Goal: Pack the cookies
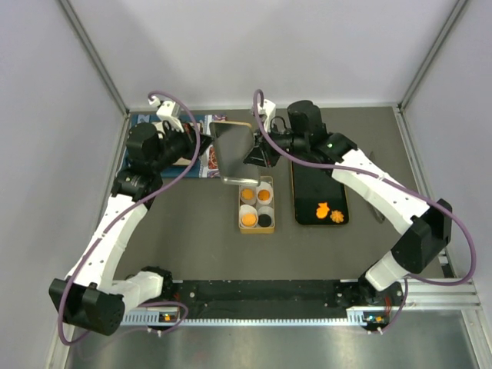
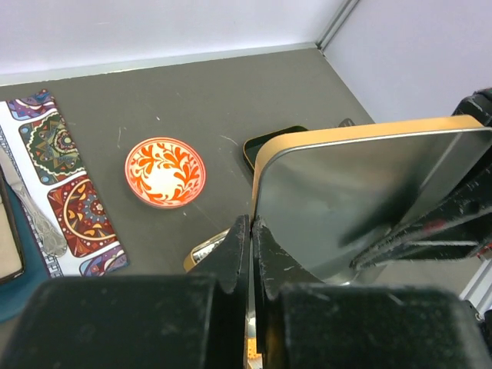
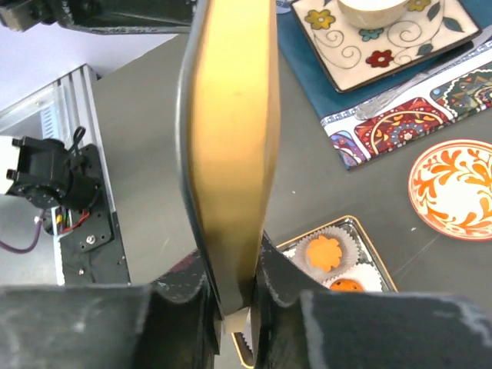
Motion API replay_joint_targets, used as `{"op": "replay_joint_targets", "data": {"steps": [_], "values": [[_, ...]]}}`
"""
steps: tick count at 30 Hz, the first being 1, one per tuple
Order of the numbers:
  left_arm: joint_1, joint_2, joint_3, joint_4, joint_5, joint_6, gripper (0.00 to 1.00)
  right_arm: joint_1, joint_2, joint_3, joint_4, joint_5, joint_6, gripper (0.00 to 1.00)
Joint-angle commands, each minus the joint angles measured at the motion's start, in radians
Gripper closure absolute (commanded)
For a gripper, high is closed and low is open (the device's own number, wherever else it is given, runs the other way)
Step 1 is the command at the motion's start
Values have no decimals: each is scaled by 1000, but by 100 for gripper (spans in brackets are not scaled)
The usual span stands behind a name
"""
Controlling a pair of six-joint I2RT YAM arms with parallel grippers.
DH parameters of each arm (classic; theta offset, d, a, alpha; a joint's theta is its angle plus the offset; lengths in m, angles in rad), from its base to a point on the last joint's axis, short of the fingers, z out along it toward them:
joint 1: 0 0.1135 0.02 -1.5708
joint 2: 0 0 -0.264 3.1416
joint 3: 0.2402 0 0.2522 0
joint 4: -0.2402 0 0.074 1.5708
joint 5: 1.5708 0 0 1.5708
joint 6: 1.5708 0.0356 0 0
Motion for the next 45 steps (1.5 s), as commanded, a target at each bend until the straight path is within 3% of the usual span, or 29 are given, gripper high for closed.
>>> {"op": "replay_joint_targets", "data": {"steps": [1,4,5,8,9,11,12,19,28,39,45], "values": [[-4,-40,33,75,-9,-15,100,13,-41,13,-3,34,-69,96],[-1,-47,36,71,-3,-2,99,15,-50,18,-30,75,-98,100],[1,-49,39,71,2,3,86,13,-53,19,-44,89,-116,100],[8,-52,62,51,51,26,62,13,-52,45,-94,163,-173,100],[8,-55,80,40,63,35,43,13,-50,55,-110,181,-190,100],[12,-64,97,6,104,72,30,13,-53,76,-127,255,-251,100],[15,-69,111,-7,132,90,17,13,-59,88,-141,282,-280,100],[74,-89,146,-87,336,161,10,8,-90,105,-122,583,-662,100],[143,-25,192,-144,463,95,9,19,-157,61,-17,674,-931,100],[145,143,347,-294,571,21,10,194,-311,-307,341,859,-1285,100],[145,204,356,-349,618,23,11,309,-414,-591,690,884,-1515,100]]}}
